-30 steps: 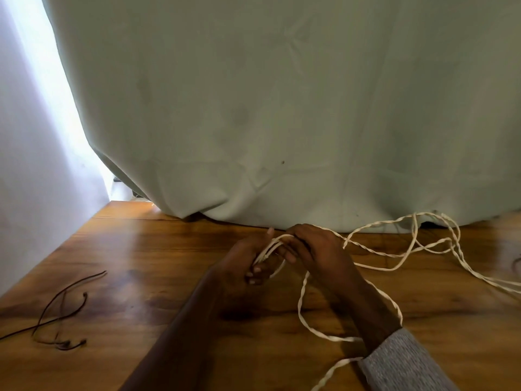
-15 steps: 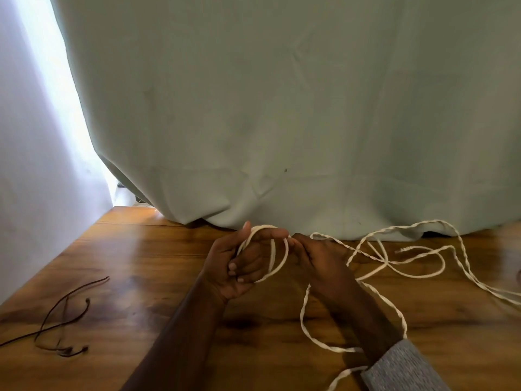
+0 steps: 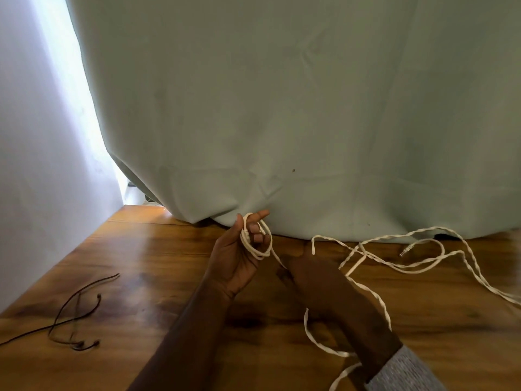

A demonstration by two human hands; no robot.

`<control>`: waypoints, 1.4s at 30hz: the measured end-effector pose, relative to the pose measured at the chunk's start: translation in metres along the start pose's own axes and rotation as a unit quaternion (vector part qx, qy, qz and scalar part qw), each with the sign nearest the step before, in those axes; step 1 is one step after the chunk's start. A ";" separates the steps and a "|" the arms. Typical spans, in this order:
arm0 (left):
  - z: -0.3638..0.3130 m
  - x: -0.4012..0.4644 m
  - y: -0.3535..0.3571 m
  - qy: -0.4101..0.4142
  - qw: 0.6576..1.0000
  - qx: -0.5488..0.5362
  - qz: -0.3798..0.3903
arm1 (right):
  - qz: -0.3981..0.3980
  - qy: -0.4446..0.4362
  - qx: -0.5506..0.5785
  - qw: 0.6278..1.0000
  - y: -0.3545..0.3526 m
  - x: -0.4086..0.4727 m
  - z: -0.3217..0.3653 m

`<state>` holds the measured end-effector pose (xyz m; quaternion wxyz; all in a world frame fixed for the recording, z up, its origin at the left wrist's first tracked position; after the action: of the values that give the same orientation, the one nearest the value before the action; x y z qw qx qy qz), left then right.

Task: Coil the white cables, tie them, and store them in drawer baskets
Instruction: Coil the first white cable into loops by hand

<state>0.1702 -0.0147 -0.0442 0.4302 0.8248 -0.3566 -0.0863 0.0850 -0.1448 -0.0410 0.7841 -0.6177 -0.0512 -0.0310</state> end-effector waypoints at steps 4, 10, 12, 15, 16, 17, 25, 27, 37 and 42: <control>-0.002 0.002 -0.001 0.023 0.999 -0.007 -0.030 | 0.012 -0.015 0.005 1.000 0.002 -0.003 0.004; -0.001 0.006 0.007 0.050 0.997 0.038 -0.040 | 0.034 -0.039 0.003 0.999 0.008 -0.003 0.008; 0.001 0.008 0.005 0.067 0.995 0.049 -0.049 | 0.035 -0.058 -0.012 0.998 0.009 -0.004 0.010; 0.005 0.008 0.002 0.087 0.989 0.097 -0.070 | 0.022 -0.086 -0.013 0.996 0.009 -0.005 0.014; 0.006 0.008 0.002 0.091 0.984 0.133 -0.076 | 0.018 -0.094 -0.008 0.995 0.009 -0.005 0.015; 0.007 0.007 0.003 0.094 0.976 0.180 -0.077 | 0.010 -0.103 -0.004 0.995 0.008 -0.005 0.016; 0.018 0.001 0.007 0.144 0.782 0.601 -0.079 | -0.062 -0.147 0.032 0.987 -0.010 -0.007 0.011; 0.021 0.004 0.001 0.134 0.736 0.659 -0.082 | -0.093 -0.151 0.031 0.984 -0.019 -0.010 0.009; 0.025 0.002 0.005 0.000 0.773 0.634 0.024 | -0.175 -0.178 0.081 0.965 -0.029 -0.009 -0.020; 0.016 -0.001 0.009 -0.057 0.831 0.551 0.061 | -0.231 -0.156 0.109 0.954 -0.031 -0.013 -0.025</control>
<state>0.1576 -0.0279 -0.0477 -0.1121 0.8954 -0.4184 0.1033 0.0700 -0.1765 -0.0179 0.8005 -0.4970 -0.3169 -0.1085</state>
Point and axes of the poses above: each hand's wrist, its own x-axis towards the middle knuckle, its own y-axis out of the palm, z = x × y, the point moved 3 cm from there along x, towards the middle knuckle, and after that the axes turned 10 degrees about x, right-handed, at the moved point
